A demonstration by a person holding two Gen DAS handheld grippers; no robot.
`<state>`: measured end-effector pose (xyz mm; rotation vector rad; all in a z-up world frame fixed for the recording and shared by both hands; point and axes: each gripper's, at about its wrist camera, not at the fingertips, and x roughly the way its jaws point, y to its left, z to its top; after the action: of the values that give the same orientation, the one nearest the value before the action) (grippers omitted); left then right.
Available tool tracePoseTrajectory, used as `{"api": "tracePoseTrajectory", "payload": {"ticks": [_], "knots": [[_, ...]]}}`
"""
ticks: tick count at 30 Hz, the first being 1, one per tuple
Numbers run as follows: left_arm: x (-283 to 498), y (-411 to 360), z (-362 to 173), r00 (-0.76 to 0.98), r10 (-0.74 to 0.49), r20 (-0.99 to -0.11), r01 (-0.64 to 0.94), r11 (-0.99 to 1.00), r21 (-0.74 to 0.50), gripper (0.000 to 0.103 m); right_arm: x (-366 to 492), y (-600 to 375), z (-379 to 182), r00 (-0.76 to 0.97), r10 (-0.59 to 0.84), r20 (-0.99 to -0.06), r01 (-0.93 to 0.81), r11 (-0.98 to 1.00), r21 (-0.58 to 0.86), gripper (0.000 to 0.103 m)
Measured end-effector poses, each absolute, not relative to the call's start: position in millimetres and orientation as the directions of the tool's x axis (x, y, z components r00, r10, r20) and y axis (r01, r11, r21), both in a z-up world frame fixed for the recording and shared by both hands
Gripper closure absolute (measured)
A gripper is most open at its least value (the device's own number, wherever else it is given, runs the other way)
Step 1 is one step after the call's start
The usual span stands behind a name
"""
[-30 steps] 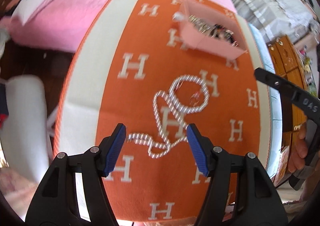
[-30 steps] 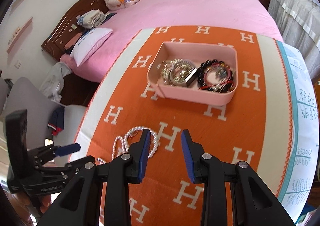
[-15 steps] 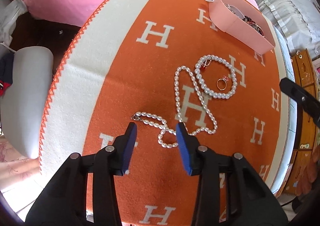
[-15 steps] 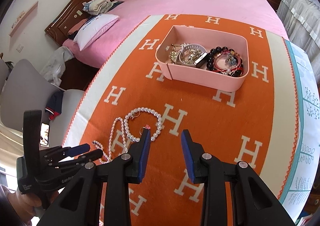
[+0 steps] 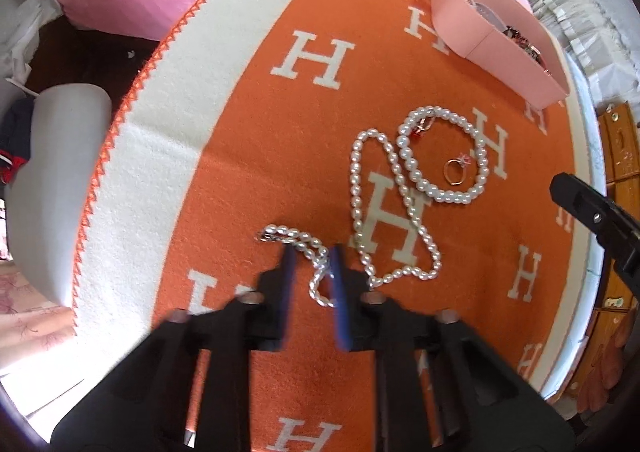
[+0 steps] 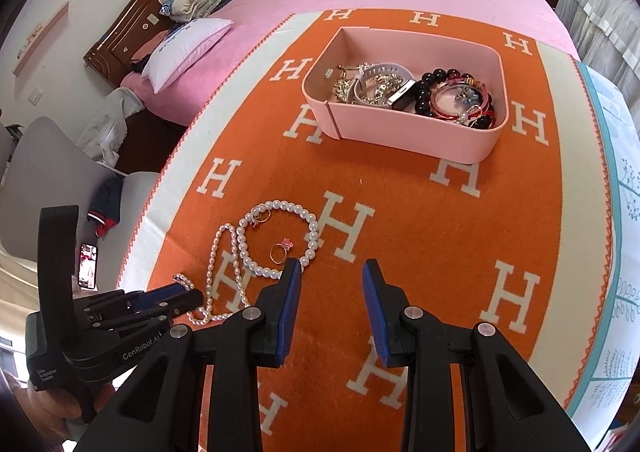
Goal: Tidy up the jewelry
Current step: 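Grasp the pearl necklace end with the left tool while the right tool grasps the pearl bracelet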
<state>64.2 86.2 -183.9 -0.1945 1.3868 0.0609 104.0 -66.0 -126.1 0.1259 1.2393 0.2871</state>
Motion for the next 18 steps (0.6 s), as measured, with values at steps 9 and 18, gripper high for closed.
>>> {"api": "tracePoseTrajectory", "payload": {"ticks": [9, 18], "knots": [[59.9, 93.2, -185.5, 0.209, -0.084, -0.974, -0.162, 0.979, -0.12, 0.1, 121.3, -54.5, -142.6, 0.247, 0.327, -0.912, -0.149, 0.943, 0.297, 0.071], [48.4, 102.7, -166.0, 0.253, -0.08, -0.964, -0.169, 0.978, -0.125, 0.1, 150.4, -20.4, -167.5, 0.206, 0.278, -0.938, -0.214, 0.949, 0.234, 0.078]]}}
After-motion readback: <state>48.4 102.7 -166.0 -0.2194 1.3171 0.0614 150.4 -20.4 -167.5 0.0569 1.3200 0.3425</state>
